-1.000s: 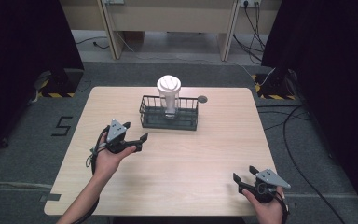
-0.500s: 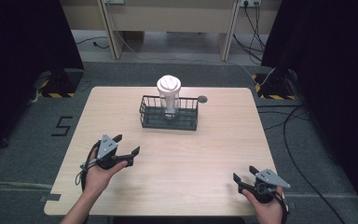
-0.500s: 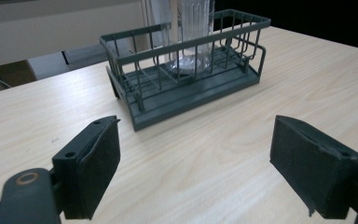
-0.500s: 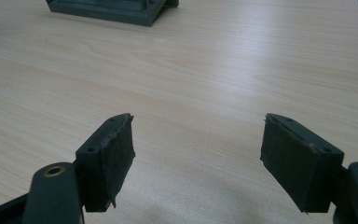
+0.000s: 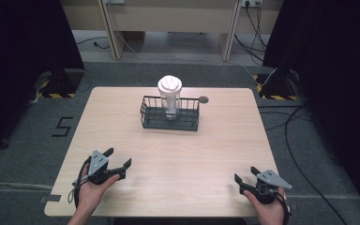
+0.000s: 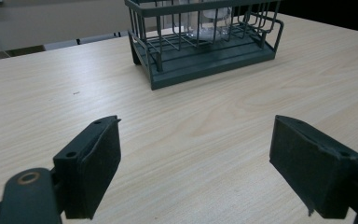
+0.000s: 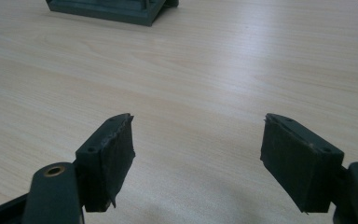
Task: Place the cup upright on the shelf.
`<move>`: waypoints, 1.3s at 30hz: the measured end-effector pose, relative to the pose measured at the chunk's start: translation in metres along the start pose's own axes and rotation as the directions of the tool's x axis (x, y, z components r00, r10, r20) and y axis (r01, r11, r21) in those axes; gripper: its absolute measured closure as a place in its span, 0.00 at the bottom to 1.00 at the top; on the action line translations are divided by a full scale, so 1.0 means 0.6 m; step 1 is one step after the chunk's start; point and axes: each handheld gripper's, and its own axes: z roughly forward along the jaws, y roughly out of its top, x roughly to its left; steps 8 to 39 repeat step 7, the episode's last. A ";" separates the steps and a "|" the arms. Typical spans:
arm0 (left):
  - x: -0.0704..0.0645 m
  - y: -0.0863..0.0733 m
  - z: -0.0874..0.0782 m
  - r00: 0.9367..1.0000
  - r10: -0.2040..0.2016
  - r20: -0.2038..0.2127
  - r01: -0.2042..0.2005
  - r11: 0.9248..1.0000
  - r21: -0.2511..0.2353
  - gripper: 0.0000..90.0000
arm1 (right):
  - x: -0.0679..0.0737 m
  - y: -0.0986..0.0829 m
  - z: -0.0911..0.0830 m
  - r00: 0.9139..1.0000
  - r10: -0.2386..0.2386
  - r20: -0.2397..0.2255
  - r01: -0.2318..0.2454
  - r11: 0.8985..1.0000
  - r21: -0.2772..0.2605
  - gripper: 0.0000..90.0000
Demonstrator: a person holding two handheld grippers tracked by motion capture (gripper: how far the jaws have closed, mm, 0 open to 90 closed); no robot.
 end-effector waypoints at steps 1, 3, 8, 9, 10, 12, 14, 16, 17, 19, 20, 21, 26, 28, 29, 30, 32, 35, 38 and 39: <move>-0.001 -0.001 -0.001 1.000 0.001 -0.001 -0.001 1.000 -0.006 0.18 | 0.000 0.000 0.001 1.000 -0.009 -0.001 0.009 1.000 -0.002 0.29; -0.003 -0.003 -0.003 1.000 0.001 0.003 -0.001 1.000 -0.010 0.18 | 0.001 0.001 0.001 1.000 -0.011 -0.003 0.011 1.000 0.003 0.29; -0.005 -0.010 -0.001 1.000 0.000 0.018 0.000 1.000 -0.002 0.18 | 0.002 0.000 0.001 1.000 -0.016 -0.001 0.016 1.000 0.001 0.29; -0.005 -0.010 -0.001 1.000 0.000 0.018 0.000 1.000 -0.002 0.18 | 0.002 0.000 0.001 1.000 -0.016 -0.001 0.016 1.000 0.001 0.29; -0.005 -0.010 -0.001 1.000 0.000 0.018 0.000 1.000 -0.002 0.18 | 0.002 0.000 0.001 1.000 -0.016 -0.001 0.016 1.000 0.001 0.29; -0.005 -0.010 -0.001 1.000 0.000 0.018 0.000 1.000 -0.002 0.18 | 0.002 0.000 0.001 1.000 -0.016 -0.001 0.016 1.000 0.001 0.29; -0.005 -0.010 -0.001 1.000 0.000 0.018 0.000 1.000 -0.002 0.18 | 0.002 0.000 0.001 1.000 -0.016 -0.001 0.016 1.000 0.001 0.29; -0.005 -0.010 -0.001 1.000 0.000 0.018 0.000 1.000 -0.002 0.18 | 0.002 0.000 0.001 1.000 -0.016 -0.001 0.016 1.000 0.001 0.29; -0.005 -0.010 -0.001 1.000 0.000 0.018 0.000 1.000 -0.002 0.18 | 0.002 0.000 0.001 1.000 -0.016 -0.001 0.016 1.000 0.001 0.29; -0.005 -0.010 -0.001 1.000 0.000 0.018 0.000 1.000 -0.002 0.18 | 0.002 0.000 0.001 1.000 -0.016 -0.001 0.016 1.000 0.001 0.29; -0.005 -0.010 -0.001 1.000 0.000 0.018 0.000 1.000 -0.002 0.18 | 0.002 0.000 0.001 1.000 -0.016 -0.001 0.016 1.000 0.001 0.29; -0.005 -0.010 -0.001 1.000 0.000 0.018 0.000 1.000 -0.002 0.18 | 0.002 0.000 0.001 1.000 -0.016 -0.001 0.016 1.000 0.001 0.29; -0.005 -0.010 -0.001 1.000 0.000 0.018 0.000 1.000 -0.002 0.18 | 0.002 0.000 0.001 1.000 -0.016 -0.001 0.016 1.000 0.001 0.29; -0.005 -0.010 -0.001 1.000 0.000 0.018 0.000 1.000 -0.002 0.18 | 0.002 0.000 0.001 1.000 -0.016 -0.001 0.016 1.000 0.001 0.29; -0.005 -0.010 -0.001 1.000 0.000 0.018 0.000 1.000 -0.002 0.18 | 0.002 0.000 0.001 1.000 -0.016 -0.001 0.016 1.000 0.001 0.29; -0.005 -0.010 -0.001 1.000 0.000 0.018 0.000 1.000 -0.002 0.18 | 0.002 0.000 0.001 1.000 -0.016 -0.001 0.016 1.000 0.001 0.29; -0.005 -0.010 -0.001 1.000 0.000 0.018 0.000 1.000 -0.002 0.18 | 0.002 0.000 0.001 1.000 -0.016 -0.001 0.016 1.000 0.001 0.29; -0.005 -0.010 -0.001 1.000 0.000 0.018 0.000 1.000 -0.002 0.18 | 0.002 0.000 0.001 1.000 -0.016 -0.001 0.016 1.000 0.001 0.29; -0.005 -0.010 -0.001 1.000 0.000 0.018 0.000 1.000 -0.002 0.18 | 0.002 0.000 0.001 1.000 -0.016 -0.001 0.016 1.000 0.001 0.29; -0.005 -0.010 -0.001 1.000 0.000 0.018 0.000 1.000 -0.002 0.18 | 0.002 0.000 0.001 1.000 -0.016 -0.001 0.016 1.000 0.001 0.29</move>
